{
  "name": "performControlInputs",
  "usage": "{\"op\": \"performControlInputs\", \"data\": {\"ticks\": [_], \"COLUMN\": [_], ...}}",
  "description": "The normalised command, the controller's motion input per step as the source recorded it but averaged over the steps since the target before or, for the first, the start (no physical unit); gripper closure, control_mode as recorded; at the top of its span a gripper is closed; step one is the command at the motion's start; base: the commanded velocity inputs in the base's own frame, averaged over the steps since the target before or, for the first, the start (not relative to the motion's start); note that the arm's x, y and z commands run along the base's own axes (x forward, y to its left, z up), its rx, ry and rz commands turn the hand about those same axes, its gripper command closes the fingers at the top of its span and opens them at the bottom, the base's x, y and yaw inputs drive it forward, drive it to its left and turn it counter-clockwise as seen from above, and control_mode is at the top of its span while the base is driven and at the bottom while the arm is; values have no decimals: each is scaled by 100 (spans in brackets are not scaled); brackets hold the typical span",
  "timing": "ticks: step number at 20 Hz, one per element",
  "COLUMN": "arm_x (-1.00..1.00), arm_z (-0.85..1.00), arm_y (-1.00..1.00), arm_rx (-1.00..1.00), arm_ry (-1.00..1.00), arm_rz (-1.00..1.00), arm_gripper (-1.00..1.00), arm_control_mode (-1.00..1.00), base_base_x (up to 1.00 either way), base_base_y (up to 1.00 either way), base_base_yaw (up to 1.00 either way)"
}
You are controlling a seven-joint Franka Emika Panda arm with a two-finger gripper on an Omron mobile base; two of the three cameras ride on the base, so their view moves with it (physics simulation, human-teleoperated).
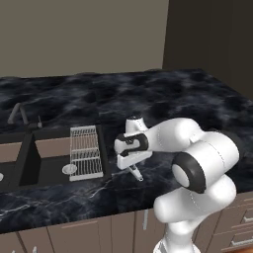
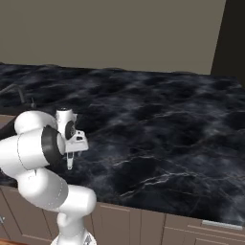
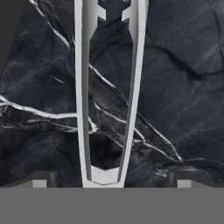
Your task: Pick up the tongs from the counter and place them near the plate next to the oven.
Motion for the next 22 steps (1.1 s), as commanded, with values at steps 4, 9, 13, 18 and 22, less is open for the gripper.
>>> {"op": "performControlInputs", "data": {"ticks": [4,9,13,18,22], "arm_x": [-40,-6,1,0,0], "arm_z": [0,-7,-22,-33,-40], "arm_y": [0,0,0,0,0], "arm_rx": [0,0,0,0,0], "arm_ry": [0,0,0,0,0], "arm_rz": [0,0,0,0,0], "arm_gripper": [-100,-100,-100,-100,-100], "arm_control_mode": [-100,-100,-100,-100,-100], "base_base_x": [0,0,0,0,0], "base_base_y": [0,0,0,0,0], "base_base_yaw": [0,0,0,0,0]}}
